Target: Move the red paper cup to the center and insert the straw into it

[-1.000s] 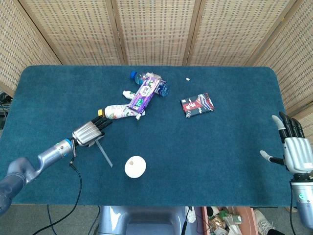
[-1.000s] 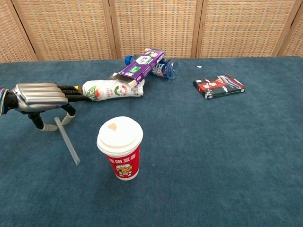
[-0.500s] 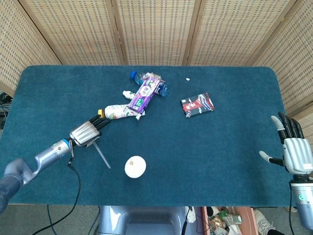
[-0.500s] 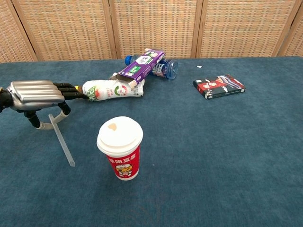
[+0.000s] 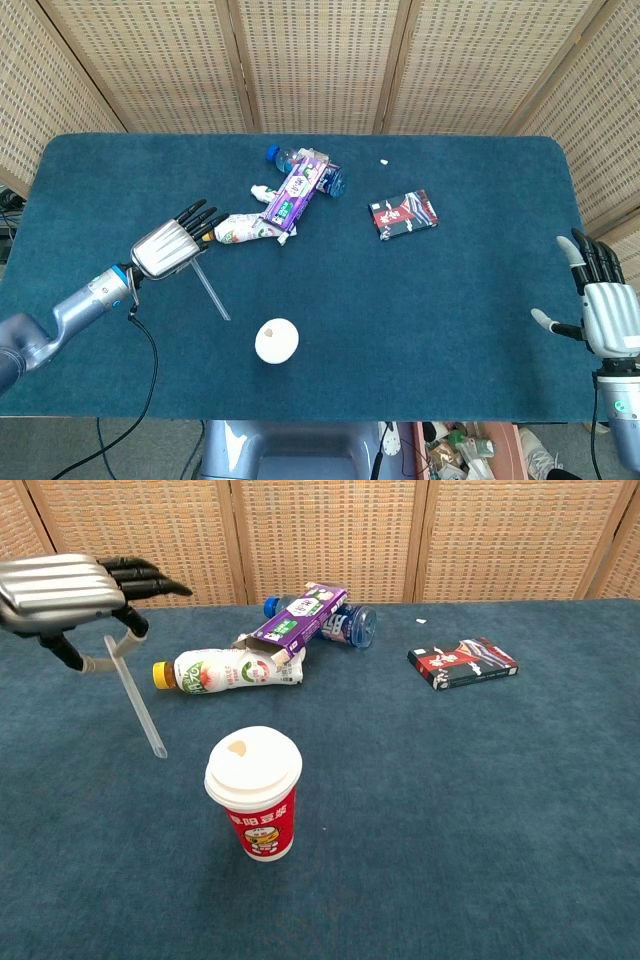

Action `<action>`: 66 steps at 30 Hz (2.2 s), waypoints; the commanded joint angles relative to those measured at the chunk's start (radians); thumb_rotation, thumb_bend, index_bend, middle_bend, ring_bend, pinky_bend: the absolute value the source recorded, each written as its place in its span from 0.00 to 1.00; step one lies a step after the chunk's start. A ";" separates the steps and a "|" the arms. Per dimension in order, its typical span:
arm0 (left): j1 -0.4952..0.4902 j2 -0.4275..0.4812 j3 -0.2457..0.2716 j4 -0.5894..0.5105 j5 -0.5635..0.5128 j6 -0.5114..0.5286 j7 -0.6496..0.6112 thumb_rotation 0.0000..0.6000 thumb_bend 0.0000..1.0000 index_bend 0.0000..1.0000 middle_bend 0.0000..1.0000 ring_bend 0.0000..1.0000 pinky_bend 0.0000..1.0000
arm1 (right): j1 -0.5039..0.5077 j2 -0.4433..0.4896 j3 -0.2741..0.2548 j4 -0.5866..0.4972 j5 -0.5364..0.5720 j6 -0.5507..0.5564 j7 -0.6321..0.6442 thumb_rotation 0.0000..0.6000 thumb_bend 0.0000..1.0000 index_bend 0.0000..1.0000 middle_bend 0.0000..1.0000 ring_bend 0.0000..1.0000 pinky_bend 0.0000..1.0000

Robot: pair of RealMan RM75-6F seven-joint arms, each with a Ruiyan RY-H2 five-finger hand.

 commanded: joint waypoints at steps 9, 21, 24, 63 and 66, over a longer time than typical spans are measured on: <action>-0.044 0.367 -0.166 -0.643 0.023 0.069 0.773 1.00 0.35 0.64 0.00 0.00 0.00 | -0.011 0.017 0.001 -0.020 -0.016 0.013 0.022 1.00 0.00 0.00 0.00 0.00 0.00; -0.028 0.460 -0.230 -0.955 0.055 -0.026 1.171 1.00 0.35 0.64 0.00 0.00 0.00 | -0.027 0.031 0.001 -0.010 -0.039 0.036 0.088 1.00 0.00 0.00 0.00 0.00 0.00; -0.023 0.462 -0.236 -0.983 0.061 -0.047 1.207 1.00 0.35 0.64 0.00 0.00 0.00 | -0.030 0.034 0.002 -0.009 -0.043 0.042 0.096 1.00 0.00 0.00 0.00 0.00 0.00; -0.028 0.319 -0.277 -1.015 0.092 -0.269 1.385 1.00 0.35 0.64 0.00 0.00 0.00 | -0.045 0.046 0.009 -0.004 -0.039 0.045 0.124 1.00 0.00 0.00 0.00 0.00 0.00; -0.025 0.313 -0.286 -1.007 0.085 -0.269 1.388 1.00 0.35 0.64 0.00 0.00 0.00 | -0.045 0.045 0.009 -0.004 -0.039 0.044 0.124 1.00 0.00 0.00 0.00 0.00 0.00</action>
